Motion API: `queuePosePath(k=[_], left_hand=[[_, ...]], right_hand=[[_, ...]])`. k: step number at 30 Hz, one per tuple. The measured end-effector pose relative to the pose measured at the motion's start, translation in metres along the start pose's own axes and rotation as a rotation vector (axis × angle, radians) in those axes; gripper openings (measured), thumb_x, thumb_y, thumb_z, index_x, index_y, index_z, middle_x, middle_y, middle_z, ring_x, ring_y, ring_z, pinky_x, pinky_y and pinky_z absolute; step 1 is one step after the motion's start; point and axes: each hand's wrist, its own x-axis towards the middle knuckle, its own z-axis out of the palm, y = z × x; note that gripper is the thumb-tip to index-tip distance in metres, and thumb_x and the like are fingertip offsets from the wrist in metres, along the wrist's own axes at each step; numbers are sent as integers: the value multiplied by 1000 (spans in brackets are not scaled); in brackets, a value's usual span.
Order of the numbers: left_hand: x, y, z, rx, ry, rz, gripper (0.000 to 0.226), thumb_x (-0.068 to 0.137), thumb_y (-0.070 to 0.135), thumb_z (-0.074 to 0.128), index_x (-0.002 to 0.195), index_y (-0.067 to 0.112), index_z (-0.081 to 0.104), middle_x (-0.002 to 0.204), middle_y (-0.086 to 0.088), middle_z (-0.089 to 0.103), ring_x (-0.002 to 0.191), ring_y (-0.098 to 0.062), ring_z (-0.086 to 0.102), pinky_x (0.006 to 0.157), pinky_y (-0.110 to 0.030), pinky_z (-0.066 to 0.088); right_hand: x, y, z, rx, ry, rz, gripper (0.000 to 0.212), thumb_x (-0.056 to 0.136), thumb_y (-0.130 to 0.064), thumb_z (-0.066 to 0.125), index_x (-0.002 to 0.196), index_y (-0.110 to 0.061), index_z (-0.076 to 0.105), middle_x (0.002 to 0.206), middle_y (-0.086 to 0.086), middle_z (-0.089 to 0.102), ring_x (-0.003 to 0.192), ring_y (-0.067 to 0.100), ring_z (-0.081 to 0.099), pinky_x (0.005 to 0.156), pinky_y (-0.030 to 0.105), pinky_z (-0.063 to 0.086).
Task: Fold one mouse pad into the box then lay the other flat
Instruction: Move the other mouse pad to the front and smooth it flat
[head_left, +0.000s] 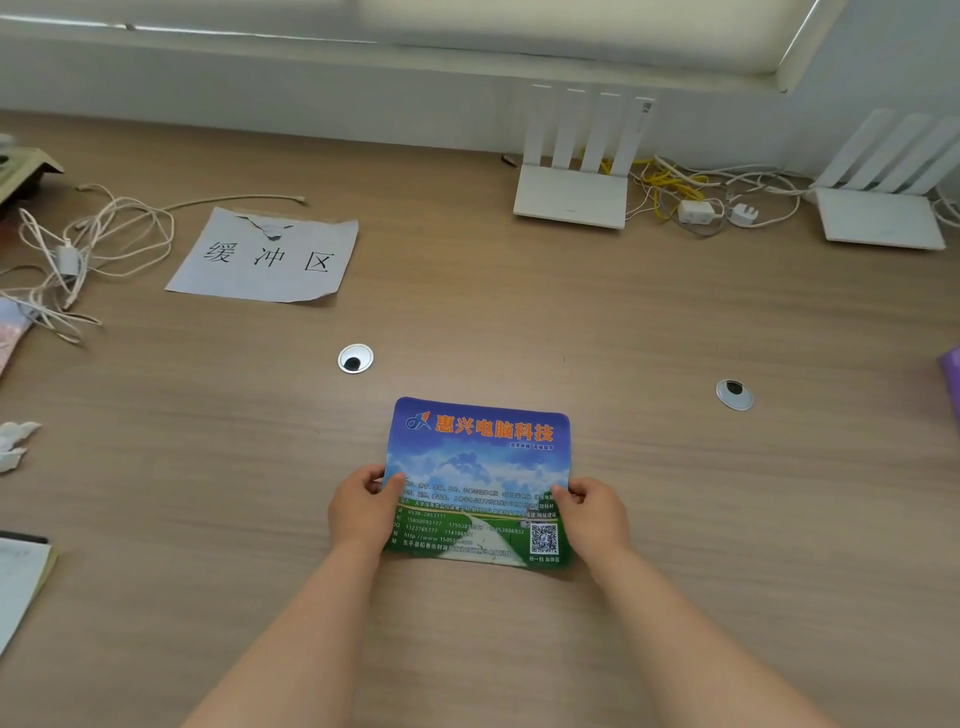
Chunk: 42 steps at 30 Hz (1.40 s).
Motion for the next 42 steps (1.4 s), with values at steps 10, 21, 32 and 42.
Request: queuePosePath(k=[10,21,32,42], left_hand=[[-1,4,-9,219,34,181,21,91,33,58,80,16,60,73,1,64,70,-22,58,58,-31,35],[-40,53,-40,18,70,355,7,92,30,57,90,25,62,73,1,67,71,-22,62,61,-32,41],[-85,88,-50,-43,50,472,12,94,32,53,90,25,61,75,-1,69,74,-24,62,64,-34,43],[-147,101,-17,-42,81,533,12,94,31,53,89,23,61,73,-3,68,72,-29,62,64,-36,45]], right_hand=[[-10,-13,-1,-93,131,-115,21,97,-25,48,78,-16,51,67,-2,57,60,18,52,49,31,33],[-46,-48,-50,-91,248,-319,16,98,-27,43,86,-18,47,71,8,62,69,34,54,58,39,39],[-96,-59,-106,-23,340,-378,15,97,-23,46,86,-13,50,66,5,56,68,32,50,54,37,31],[-114,-25,-168,-13,380,-428,19,97,-23,46,79,-15,48,59,-1,51,62,28,46,51,34,30]])
